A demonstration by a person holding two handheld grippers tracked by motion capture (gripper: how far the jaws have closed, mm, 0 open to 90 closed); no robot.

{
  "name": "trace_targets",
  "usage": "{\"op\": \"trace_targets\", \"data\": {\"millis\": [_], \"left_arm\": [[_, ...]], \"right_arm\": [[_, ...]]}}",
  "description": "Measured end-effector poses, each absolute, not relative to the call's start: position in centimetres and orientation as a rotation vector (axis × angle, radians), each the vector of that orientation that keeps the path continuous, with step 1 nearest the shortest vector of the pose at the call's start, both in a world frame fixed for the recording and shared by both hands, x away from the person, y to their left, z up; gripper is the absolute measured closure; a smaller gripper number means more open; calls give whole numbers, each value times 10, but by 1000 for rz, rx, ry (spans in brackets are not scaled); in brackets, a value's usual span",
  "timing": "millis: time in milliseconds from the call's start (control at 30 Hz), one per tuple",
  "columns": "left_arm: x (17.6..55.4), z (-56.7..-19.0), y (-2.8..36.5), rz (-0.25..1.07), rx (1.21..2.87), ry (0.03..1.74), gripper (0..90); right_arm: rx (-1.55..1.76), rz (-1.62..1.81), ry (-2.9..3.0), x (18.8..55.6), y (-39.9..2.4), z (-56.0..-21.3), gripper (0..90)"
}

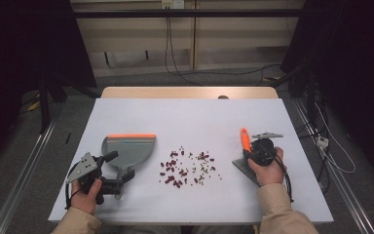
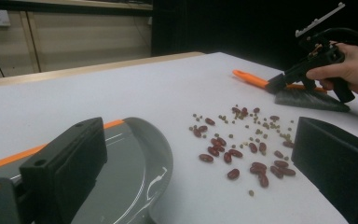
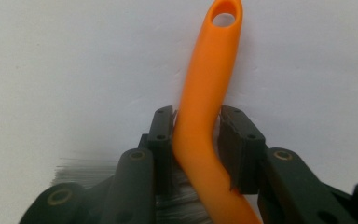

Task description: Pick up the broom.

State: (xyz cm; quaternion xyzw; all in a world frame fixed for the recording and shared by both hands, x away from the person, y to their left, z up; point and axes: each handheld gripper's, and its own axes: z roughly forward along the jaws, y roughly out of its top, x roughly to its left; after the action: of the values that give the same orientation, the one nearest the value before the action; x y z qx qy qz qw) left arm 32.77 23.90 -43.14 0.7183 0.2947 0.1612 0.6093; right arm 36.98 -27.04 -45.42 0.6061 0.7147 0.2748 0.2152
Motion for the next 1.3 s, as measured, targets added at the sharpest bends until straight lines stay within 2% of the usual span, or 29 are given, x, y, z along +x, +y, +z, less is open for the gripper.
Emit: {"op": "trace_targets", "data": {"millis": [800,1300], "left_arm": [[327,-426,242,378,1628,697,30],[325,-424,244,375,1597,710,29]], "right_arm": [[1699,763,1952,370,-269,-452,678],[1668,978,1849,364,-280,-434,697]]}}
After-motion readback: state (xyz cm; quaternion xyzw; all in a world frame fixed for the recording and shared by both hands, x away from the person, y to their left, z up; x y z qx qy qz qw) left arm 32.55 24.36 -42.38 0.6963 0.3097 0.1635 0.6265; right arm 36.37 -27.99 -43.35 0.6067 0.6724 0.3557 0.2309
